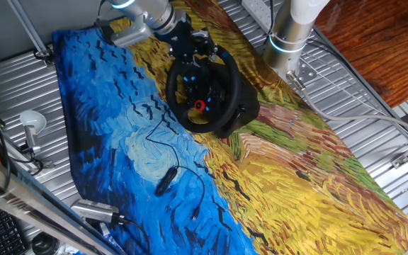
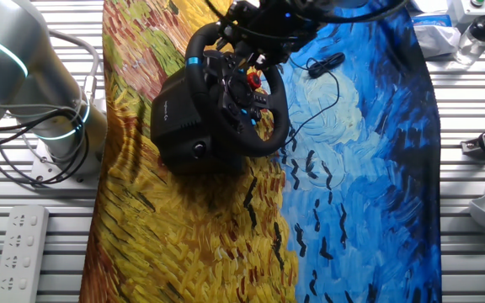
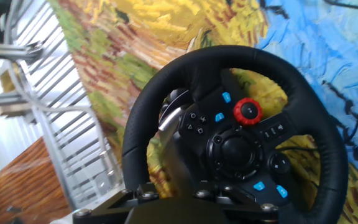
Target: Rotate the steering wheel 90 degrees clockwise
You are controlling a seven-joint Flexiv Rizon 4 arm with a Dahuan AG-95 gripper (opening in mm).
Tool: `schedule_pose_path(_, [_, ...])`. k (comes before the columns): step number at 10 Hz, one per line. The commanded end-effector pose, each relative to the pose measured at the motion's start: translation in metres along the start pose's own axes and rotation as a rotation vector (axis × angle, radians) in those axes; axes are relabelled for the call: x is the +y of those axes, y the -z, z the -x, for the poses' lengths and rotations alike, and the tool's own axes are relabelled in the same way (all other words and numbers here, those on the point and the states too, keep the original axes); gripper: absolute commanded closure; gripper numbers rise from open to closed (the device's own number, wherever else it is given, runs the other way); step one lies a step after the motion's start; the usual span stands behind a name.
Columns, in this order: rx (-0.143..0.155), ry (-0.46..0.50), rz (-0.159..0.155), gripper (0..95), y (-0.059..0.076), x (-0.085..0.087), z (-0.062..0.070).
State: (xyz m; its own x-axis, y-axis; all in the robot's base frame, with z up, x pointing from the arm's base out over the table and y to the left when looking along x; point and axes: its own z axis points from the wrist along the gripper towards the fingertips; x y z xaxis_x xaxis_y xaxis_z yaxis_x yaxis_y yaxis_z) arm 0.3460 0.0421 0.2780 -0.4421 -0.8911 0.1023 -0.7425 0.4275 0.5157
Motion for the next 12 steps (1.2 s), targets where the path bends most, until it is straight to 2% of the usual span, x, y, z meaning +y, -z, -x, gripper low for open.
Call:
schedule_pose_path(1, [0.007,0.012,0.005,57.0,0.001,-0.001,0.001])
schedule_pose_path(6, [0.02,0.025,0.009,57.0,0.001,-0.001,0.001])
schedule_pose_path(10, [0.025,0.031,0.002,57.0,0.001,0.007,0.01])
schedule_pose_path(12, [0.035,0.05,-0.005,57.0,0.002,0.008,0.01])
